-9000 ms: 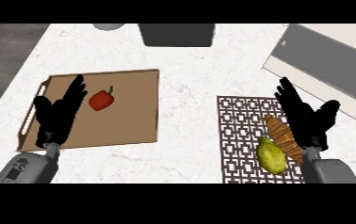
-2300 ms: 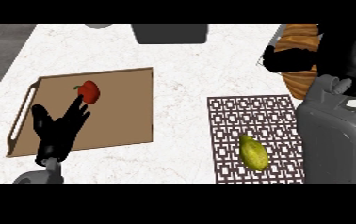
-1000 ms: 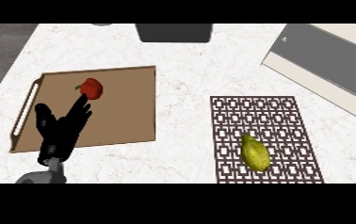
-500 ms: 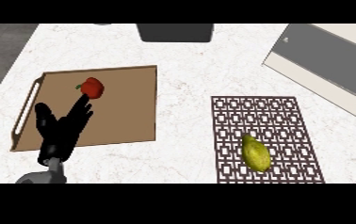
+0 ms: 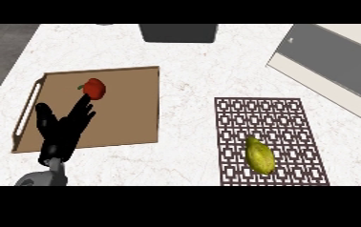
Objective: Pick the croissant from the placemat and place it in the tiered shelf
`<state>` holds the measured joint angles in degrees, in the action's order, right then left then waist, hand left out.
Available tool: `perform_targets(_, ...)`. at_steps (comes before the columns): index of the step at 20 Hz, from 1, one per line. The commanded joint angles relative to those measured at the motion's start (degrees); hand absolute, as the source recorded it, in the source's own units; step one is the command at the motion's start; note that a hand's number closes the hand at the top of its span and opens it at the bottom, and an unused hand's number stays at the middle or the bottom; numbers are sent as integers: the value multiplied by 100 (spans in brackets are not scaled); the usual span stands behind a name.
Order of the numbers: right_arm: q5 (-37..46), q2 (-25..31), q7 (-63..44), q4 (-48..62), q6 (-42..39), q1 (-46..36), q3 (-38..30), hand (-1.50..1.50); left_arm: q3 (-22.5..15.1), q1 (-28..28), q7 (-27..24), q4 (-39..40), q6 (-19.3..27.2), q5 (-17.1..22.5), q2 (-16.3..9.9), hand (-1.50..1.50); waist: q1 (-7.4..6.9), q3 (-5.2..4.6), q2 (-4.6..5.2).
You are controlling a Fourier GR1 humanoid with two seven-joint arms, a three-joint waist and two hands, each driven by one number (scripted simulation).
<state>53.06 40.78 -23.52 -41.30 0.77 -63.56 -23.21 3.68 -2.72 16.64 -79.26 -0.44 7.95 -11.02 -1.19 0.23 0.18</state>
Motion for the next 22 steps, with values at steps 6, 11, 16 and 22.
perform_targets(6, -100, 137, 336, 548, 128, -314, 74, 150, -93, 48, -90, 198, 124, -257, 149, 0, 28, -23, 3)
perform_targets(11, -267, 301, 428, 678, 481, -132, -221, 150, -40, 59, -196, 319, 36, -189, 182, 0, 43, -20, 8)
perform_targets(16, -603, 153, 9, 614, 1089, -484, -634, -150, 14, 12, -11, 184, -5, -106, 122, 0, 25, -21, 4)
perform_targets(22, -1276, 35, 194, 587, 1365, -649, -1118, -150, 65, 112, 61, 103, -76, -74, 49, 0, 2, -19, 5)
